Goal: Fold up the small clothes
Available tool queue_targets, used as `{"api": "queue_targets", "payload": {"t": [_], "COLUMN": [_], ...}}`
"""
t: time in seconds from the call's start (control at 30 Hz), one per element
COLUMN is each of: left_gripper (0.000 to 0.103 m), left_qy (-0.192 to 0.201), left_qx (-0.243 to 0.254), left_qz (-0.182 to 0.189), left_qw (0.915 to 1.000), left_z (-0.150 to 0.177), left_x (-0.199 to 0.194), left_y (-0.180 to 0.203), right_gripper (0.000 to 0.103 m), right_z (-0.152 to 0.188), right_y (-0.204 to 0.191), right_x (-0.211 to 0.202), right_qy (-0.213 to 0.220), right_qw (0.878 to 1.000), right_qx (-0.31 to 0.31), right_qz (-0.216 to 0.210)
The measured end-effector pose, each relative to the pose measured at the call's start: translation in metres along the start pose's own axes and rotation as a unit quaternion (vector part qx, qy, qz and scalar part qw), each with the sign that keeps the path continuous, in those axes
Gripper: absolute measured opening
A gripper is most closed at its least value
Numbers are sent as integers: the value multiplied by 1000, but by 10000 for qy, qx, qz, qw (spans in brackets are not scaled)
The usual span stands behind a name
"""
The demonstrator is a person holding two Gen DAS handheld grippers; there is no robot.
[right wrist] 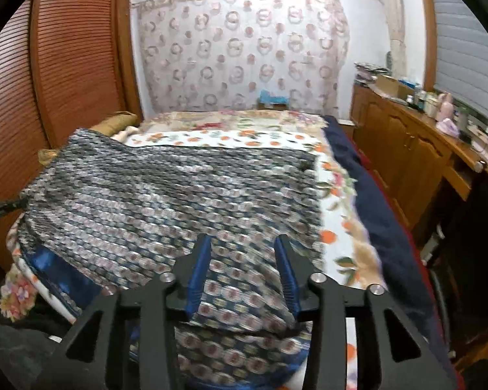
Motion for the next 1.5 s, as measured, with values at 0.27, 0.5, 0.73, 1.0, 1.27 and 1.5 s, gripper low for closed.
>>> {"api": "queue_targets", "payload": {"t": [0.27, 0.5, 0.73, 1.0, 1.27, 1.5], "left_gripper": [26, 76, 77, 77, 76, 14], "left_qy": [-104, 34, -126, -344, -315, -278], "left_qx": [90, 6, -128, -395, -407, -347], "left_qz": [-15, 35, -60, -71, 53, 312], "left_qw": [9999, 10000, 9998, 9986, 9987, 9985], "left_z": [3, -1, 5, 18, 21, 19], "left_x": [4, 3, 15, 28, 30, 31], "left_y": [1, -2, -10, -22, -20, -13], "right_gripper": [48, 49, 57, 70, 78, 82], "right_z": [21, 31, 34, 47, 50, 52], "right_y": [-52, -67, -72, -80, -82, -82], "right_x": [48, 87, 105, 100, 99, 98], "right_qy": [-523, -879, -911, -924, -963, -941], "right_qw": [9967, 9939, 9939, 9938, 9944, 9947], "right_qx": [-383, -494, -537, -616, -380, -356], "right_qz": [-490, -439, -314, -94, 219, 186]}}
Point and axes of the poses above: each gripper's, at about its wrist camera, not at the fingertips, and x roughly the way its jaws point, y to its right, z to its underside, the point moved 9 cm from there along x, roughly the way its jaws point, and after that the axes turned 10 degrees about x, right-handed, at the moved point
